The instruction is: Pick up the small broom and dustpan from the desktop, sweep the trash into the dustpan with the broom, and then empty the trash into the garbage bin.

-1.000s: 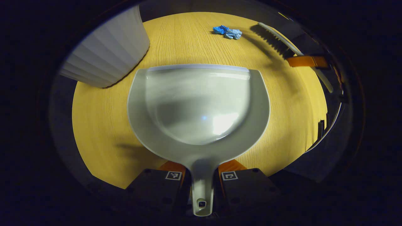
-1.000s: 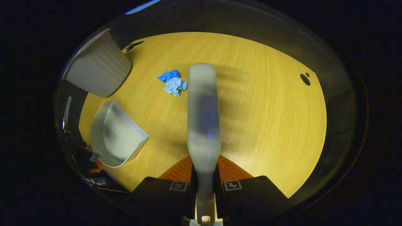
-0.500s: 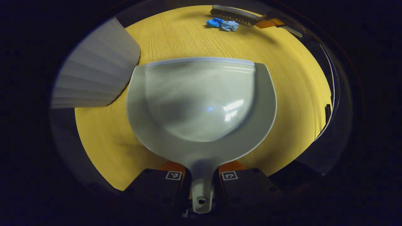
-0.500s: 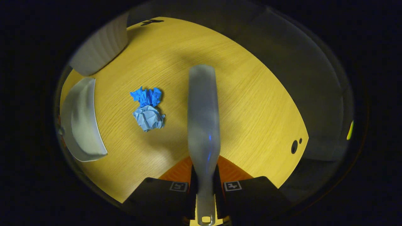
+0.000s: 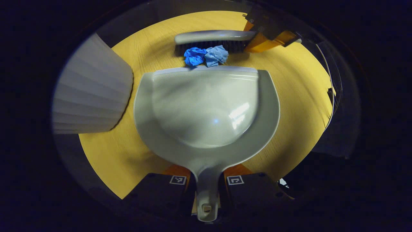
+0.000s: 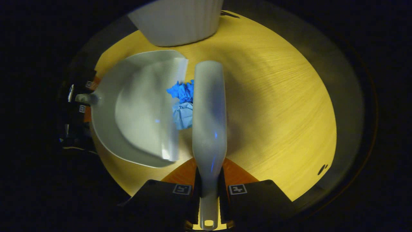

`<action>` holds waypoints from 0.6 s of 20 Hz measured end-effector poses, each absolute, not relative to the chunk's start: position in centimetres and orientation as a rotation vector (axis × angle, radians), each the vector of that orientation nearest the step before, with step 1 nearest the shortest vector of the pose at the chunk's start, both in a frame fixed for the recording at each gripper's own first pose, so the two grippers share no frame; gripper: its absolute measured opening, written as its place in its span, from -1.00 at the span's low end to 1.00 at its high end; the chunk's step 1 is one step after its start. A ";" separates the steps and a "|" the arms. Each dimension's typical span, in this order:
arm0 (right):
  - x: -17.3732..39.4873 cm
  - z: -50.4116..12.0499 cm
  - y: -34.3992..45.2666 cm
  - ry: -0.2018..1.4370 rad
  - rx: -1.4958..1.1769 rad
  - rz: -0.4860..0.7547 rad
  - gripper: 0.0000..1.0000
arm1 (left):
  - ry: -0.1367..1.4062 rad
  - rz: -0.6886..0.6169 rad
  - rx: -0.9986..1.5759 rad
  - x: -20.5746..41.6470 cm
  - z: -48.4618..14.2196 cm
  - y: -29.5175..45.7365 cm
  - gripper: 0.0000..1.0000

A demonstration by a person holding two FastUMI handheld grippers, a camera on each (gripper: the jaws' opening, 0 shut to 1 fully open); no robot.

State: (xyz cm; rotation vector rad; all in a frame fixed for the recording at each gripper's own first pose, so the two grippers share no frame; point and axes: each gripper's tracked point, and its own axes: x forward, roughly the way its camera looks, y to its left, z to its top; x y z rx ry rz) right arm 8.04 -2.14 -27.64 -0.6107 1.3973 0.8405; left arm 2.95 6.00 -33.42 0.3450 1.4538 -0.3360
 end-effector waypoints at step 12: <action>8.1 -24.0 -3.6 1.377 -0.394 0.757 -0.43 | 1.349 -0.364 0.177 -1.1 -32.4 5.5 -0.41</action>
